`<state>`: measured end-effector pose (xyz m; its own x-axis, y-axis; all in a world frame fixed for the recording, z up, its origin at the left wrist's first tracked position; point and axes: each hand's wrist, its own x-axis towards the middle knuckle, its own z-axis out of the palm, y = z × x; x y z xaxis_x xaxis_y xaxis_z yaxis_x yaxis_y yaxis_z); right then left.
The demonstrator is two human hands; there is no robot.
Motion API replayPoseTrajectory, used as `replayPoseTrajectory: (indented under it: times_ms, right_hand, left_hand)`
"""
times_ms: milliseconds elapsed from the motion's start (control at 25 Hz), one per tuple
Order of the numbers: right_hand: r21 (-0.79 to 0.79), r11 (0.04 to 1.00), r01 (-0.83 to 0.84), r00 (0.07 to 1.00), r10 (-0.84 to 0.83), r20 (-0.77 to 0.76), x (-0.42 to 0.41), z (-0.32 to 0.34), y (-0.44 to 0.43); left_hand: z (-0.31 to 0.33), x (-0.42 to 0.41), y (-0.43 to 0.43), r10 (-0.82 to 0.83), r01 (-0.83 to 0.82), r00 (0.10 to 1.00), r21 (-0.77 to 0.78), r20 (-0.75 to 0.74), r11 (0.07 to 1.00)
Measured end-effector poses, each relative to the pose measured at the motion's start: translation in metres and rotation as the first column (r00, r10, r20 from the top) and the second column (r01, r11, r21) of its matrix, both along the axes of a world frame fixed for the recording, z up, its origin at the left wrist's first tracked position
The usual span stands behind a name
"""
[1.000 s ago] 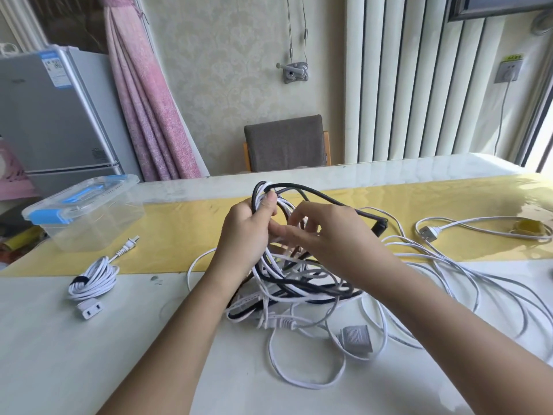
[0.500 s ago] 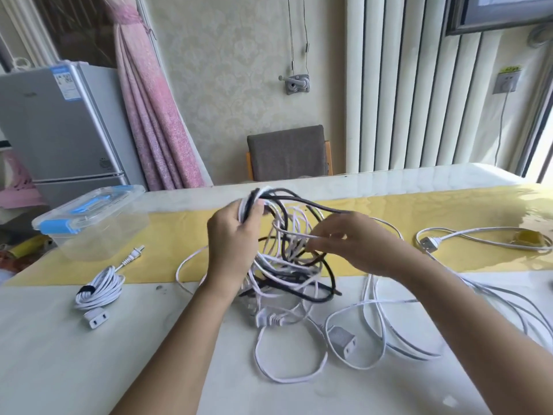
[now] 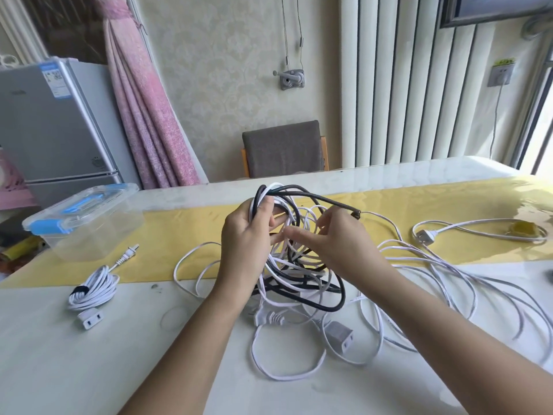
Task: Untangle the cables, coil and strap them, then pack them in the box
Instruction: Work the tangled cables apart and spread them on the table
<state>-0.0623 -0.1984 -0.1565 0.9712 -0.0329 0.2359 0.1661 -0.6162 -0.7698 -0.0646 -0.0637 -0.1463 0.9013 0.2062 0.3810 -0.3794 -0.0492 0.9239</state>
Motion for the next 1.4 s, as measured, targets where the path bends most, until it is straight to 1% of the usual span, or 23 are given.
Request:
replayPoseTrajectory:
  times_ms: [120,280,400,480,520,560,640,760,800,840,920,960,1000,1040,1080,1120,1160,1200,1240,1280,1320,1360,1400]
  right_hand:
    - [0.017,1.000,0.010,0.998,-0.011,0.064,0.002,-0.002,0.005]
    - [0.228,0.970,-0.091,0.988,0.059,0.143,0.004,-0.007,0.006]
    - [0.160,0.982,-0.102,0.985,0.077,0.152,0.002,-0.004,0.006]
    - [0.087,0.991,-0.103,0.991,0.095,0.095,0.002,-0.003,0.004]
    - [0.087,0.989,-0.121,0.991,0.116,0.062,0.004,-0.004,0.003]
    - [0.125,0.983,-0.134,0.991,0.131,0.034,0.005,-0.003,0.002]
    - [0.277,0.953,-0.120,0.992,0.125,0.001,0.005,-0.001,0.000]
    - [0.490,0.868,-0.084,0.992,0.121,-0.044,0.007,0.006,-0.006]
    - [0.552,0.828,-0.096,0.987,0.151,-0.055,0.009,0.008,-0.009]
    - [0.620,0.775,-0.121,0.976,0.206,-0.065,0.009,0.010,-0.011]
    - [0.760,0.631,-0.157,0.935,0.343,-0.091,0.006,0.016,-0.012]
    - [0.845,0.509,-0.164,0.895,0.437,-0.090,0.004,0.018,-0.013]
    - [0.922,0.352,-0.159,0.840,0.539,-0.061,0.002,0.020,-0.014]
    - [0.969,0.196,-0.147,0.772,0.636,-0.012,0.001,0.023,-0.015]
    - [0.986,0.063,-0.152,0.682,0.729,0.059,-0.002,0.025,-0.016]
    - [0.984,-0.003,-0.180,0.605,0.788,0.113,-0.004,0.025,-0.017]
    - [0.976,-0.005,-0.220,0.571,0.810,0.133,-0.005,0.025,-0.019]
    - [0.963,0.070,-0.260,0.589,0.802,0.101,-0.004,0.025,-0.020]
    - [0.935,0.206,-0.288,0.653,0.756,0.035,-0.002,0.024,-0.021]
    - [0.866,0.390,-0.314,0.742,0.670,-0.033,0.000,0.023,-0.024]
    - [0.747,0.574,-0.335,0.823,0.565,-0.066,0.002,0.022,-0.026]
    - [0.578,0.743,-0.337,0.889,0.453,-0.065,0.003,0.022,-0.028]
    - [0.355,0.887,-0.296,0.944,0.328,-0.032,0.004,0.022,-0.028]
  left_hand:
    - [0.000,-0.008,-0.006,-0.021,0.014,0.998,0.109,0.064,0.994]
    - [0.002,-0.011,-0.006,0.023,-0.073,0.988,0.323,0.154,0.944]
    - [0.001,-0.013,-0.006,0.010,-0.045,0.994,0.320,0.110,0.946]
    - [-0.002,-0.015,-0.011,-0.039,0.012,0.996,0.331,0.074,0.944]
    - [-0.003,-0.016,-0.013,-0.051,0.023,0.996,0.343,0.075,0.939]
    - [-0.003,-0.017,-0.014,-0.047,0.016,0.995,0.346,0.083,0.938]
    - [0.000,-0.017,-0.012,-0.004,-0.035,0.993,0.340,0.115,0.940]
    - [0.001,-0.015,-0.008,-0.006,-0.034,0.994,0.350,0.112,0.936]
    - [0.002,-0.016,-0.009,-0.053,0.029,0.996,0.312,0.070,0.950]
    - [0.003,-0.017,-0.009,-0.120,0.116,0.993,0.225,0.006,0.967]
    - [0.009,-0.016,-0.004,-0.267,0.266,0.954,-0.025,-0.139,0.964]
    - [0.012,-0.015,0.001,-0.321,0.302,0.928,-0.121,-0.191,0.946]
    - [0.014,-0.012,0.007,-0.351,0.320,0.913,-0.167,-0.209,0.933]
    - [0.015,-0.009,0.013,-0.362,0.331,0.909,-0.168,-0.206,0.929]
    - [0.014,-0.007,0.017,-0.356,0.336,0.914,-0.126,-0.196,0.933]
    - [0.014,-0.006,0.019,-0.343,0.336,0.920,-0.067,-0.192,0.939]
    - [0.012,-0.005,0.020,-0.333,0.336,0.923,-0.019,-0.194,0.942]
    - [0.012,-0.005,0.020,-0.339,0.347,0.917,0.000,-0.209,0.938]
    - [0.012,-0.006,0.020,-0.360,0.371,0.902,0.001,-0.239,0.929]
    - [0.013,-0.007,0.020,-0.392,0.407,0.872,-0.012,-0.292,0.913]
    - [0.014,-0.009,0.020,-0.425,0.445,0.833,-0.028,-0.355,0.895]
    - [0.015,-0.010,0.019,-0.448,0.472,0.794,-0.047,-0.411,0.880]
    - [0.015,-0.011,0.018,-0.463,0.481,0.772,-0.076,-0.437,0.874]
